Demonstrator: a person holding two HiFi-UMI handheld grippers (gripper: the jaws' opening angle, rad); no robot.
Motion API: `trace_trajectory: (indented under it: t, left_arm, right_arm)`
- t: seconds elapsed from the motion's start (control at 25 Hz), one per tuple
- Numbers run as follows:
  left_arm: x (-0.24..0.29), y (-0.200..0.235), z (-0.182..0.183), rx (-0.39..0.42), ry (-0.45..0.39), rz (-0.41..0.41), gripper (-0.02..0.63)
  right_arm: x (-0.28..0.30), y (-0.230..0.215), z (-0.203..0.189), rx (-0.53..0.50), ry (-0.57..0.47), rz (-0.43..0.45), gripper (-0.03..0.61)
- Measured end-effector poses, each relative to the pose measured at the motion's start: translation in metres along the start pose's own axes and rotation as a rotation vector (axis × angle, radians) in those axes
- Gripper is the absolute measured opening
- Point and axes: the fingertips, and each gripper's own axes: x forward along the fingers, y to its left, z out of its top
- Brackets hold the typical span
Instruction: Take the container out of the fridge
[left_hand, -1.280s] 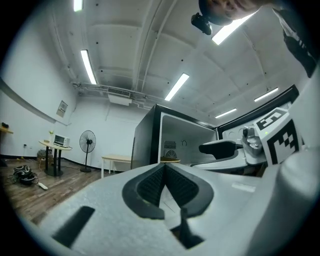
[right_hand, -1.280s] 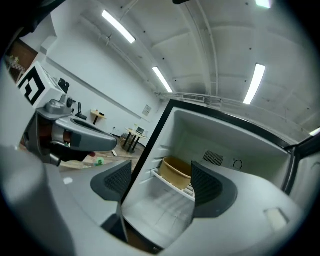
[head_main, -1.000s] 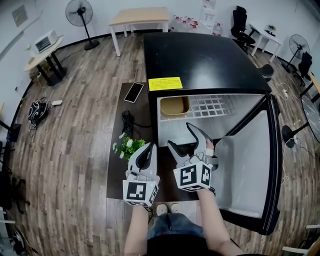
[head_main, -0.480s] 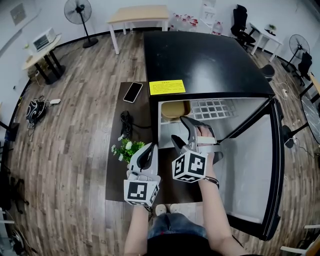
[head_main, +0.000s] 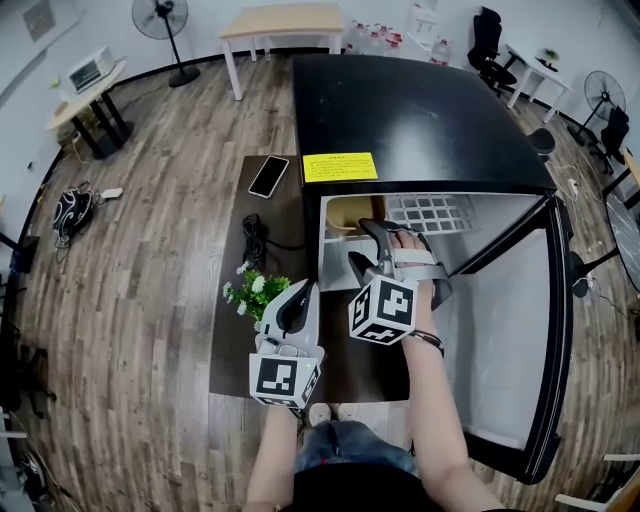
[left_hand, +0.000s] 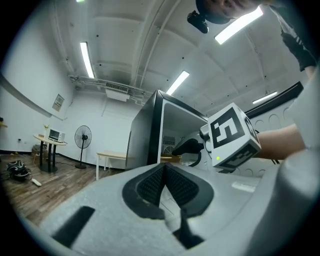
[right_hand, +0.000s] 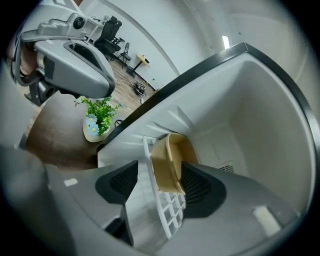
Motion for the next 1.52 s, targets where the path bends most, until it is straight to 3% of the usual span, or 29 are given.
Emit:
trace_trajectory:
  t: [0.52,0.84,1.52]
  left_arm:
    - [-0.003,-0.004,0.0,-0.007,0.0,0.003,0.006]
    - [-0.005,-0.005,-0.002,-0.014,0.002,0.003,0.006]
    - [-0.015,-0.012,0.001,-0.005,0.0,0.017,0.006]
  right_arm:
    - [0.011,-0.006,0.001,-0.058,0.004,0.09,0.167]
    - [0.009,-0.01,0.003,-0.109,0.015,0.145,0.058]
    - [-0.021,0.016,0.013,-0.013,-0.045,0.194,0.029]
